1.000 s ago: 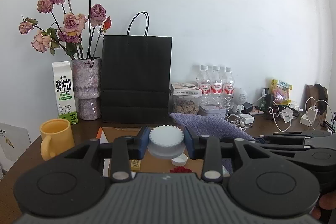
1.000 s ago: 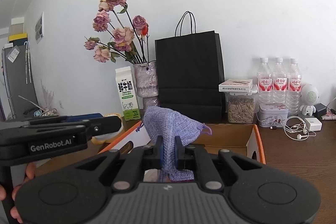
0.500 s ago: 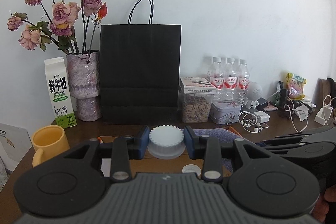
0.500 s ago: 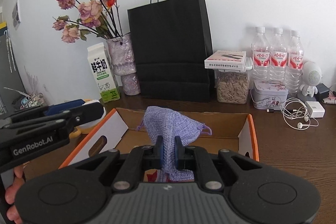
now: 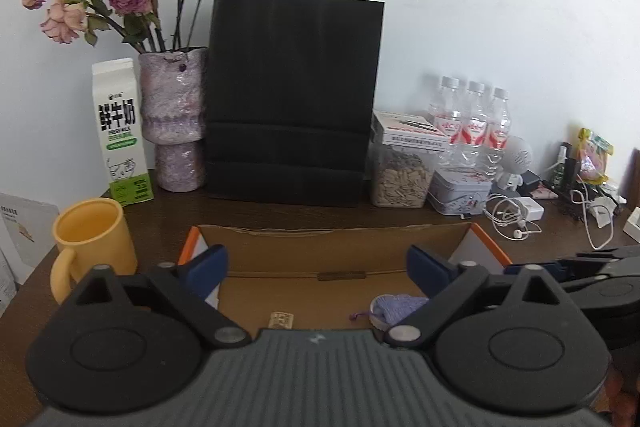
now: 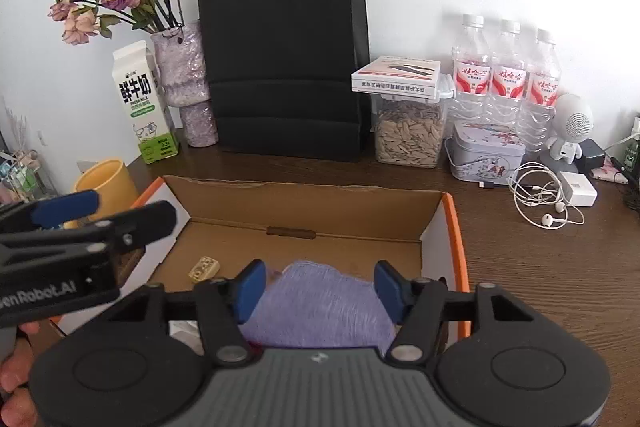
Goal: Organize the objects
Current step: 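Carry the pouch and cap into the box while both tools open to release, then withdraw both open tools from the box back toward the pile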
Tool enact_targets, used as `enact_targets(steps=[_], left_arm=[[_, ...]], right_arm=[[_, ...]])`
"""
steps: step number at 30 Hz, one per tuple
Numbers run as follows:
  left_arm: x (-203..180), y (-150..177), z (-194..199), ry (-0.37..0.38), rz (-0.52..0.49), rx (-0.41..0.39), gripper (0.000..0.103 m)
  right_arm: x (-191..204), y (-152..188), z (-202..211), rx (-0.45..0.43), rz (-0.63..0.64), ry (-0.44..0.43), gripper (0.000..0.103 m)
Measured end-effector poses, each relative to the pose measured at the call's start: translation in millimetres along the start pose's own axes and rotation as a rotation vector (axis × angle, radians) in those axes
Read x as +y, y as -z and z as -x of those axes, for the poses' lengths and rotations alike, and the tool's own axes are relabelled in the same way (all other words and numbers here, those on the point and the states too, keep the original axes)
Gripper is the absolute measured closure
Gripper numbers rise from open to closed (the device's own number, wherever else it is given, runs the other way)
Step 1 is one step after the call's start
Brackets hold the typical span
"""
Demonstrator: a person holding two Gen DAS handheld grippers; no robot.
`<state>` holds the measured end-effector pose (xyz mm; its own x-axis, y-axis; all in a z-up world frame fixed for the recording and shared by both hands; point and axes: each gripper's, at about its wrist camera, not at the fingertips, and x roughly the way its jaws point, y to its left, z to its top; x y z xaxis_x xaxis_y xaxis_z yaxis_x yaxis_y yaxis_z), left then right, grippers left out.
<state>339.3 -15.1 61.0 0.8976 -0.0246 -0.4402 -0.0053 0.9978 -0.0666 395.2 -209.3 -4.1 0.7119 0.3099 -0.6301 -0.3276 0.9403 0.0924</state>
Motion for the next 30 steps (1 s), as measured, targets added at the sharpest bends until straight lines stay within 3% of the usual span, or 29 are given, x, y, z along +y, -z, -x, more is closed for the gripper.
enact_targets(steps=[3, 7, 24, 30], left_arm=[[7.1, -0.9, 5.1, -0.015, 0.029, -0.004, 0.000], [9.1, -0.1, 17.3, -0.015, 0.028, -0.016, 0.000], [3.6, 46.8, 107.3, 0.062, -0.065, -0.061, 0.000], [6.9, 80.0, 137.2, 0.069, -0.099, -0.009, 0.000]], right_arm=[[-1.9, 4.2, 7.7, -0.015, 0.001, 0.007, 0.013], [4.8, 10.2, 26.4, -0.056, 0.052, -0.001, 0.000], [36.1, 88.6, 117.0, -0.177, 0.173, -0.070, 0.000], [42.7, 129.0, 142.1, -0.171, 0.181, -0.091, 0.000]])
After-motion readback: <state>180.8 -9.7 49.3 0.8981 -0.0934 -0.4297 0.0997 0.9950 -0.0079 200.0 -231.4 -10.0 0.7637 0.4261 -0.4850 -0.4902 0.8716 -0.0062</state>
